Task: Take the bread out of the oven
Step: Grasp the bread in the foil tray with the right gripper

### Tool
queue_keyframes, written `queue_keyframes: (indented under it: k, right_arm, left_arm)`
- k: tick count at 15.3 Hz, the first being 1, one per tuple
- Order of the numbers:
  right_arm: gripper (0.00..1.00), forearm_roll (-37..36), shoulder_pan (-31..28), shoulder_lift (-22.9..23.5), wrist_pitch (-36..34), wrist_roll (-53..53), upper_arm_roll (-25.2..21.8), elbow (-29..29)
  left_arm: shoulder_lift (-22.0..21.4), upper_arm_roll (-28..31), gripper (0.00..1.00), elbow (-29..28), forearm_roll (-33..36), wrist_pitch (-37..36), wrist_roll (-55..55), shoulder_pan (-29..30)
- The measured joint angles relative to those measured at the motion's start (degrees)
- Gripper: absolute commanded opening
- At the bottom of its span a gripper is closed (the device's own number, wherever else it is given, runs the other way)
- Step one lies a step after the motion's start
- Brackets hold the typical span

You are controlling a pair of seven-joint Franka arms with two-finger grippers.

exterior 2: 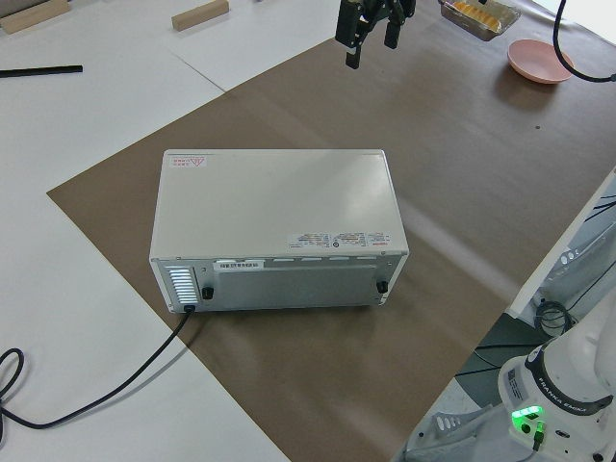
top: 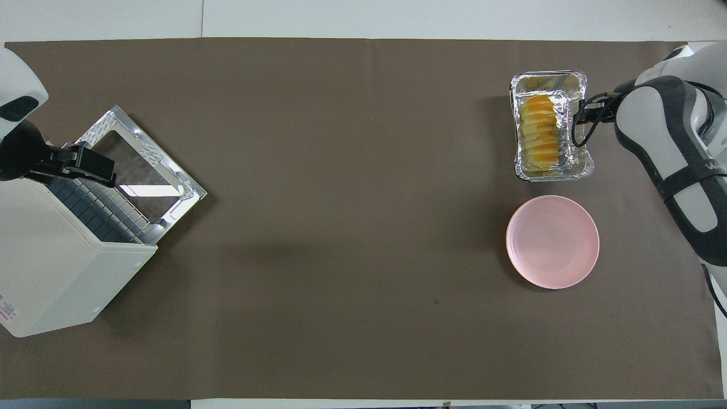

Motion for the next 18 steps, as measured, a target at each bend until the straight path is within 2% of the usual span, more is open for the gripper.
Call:
queue_keyframes:
  k: [6, 7, 9, 10, 11, 18]
  right_arm:
    - [0.0, 0.0, -0.02, 0.36, -0.02, 0.0, 0.08, -2.23]
    - [0.2, 0.0, -0.05, 0.35, 0.0, 0.0, 0.07, -2.89]
    - [0.83, 0.01, -0.17, 0.35, 0.04, -0.01, 0.03, -3.78]
    - [0.97, 0.02, -0.23, 0.33, 0.04, -0.01, 0.0, -3.83]
    - [1.0, 0.03, -0.27, 0.22, 0.05, -0.01, -0.03, -3.81]
    - [1.0, -1.52, 0.8, -1.23, -1.38, -0.02, 0.24, -0.26]
  left_arm:
    - [-0.04, -0.07, 1.0, 0.0, -0.03, 0.01, 0.0, -0.01]
    - [-0.04, 0.03, 1.0, 0.0, -0.03, 0.01, 0.0, 0.0]
    - [-0.07, 0.19, 1.0, 0.0, -0.03, 0.01, 0.0, 0.03]
    - [-0.09, 0.2, 1.0, 0.0, -0.03, 0.01, 0.0, 0.03]
    - [-0.1, 0.18, 1.0, 0.0, -0.03, 0.01, 0.0, 0.03]
    - [-0.11, 0.18, 1.0, 0.0, -0.03, 0.01, 0.0, 0.03]
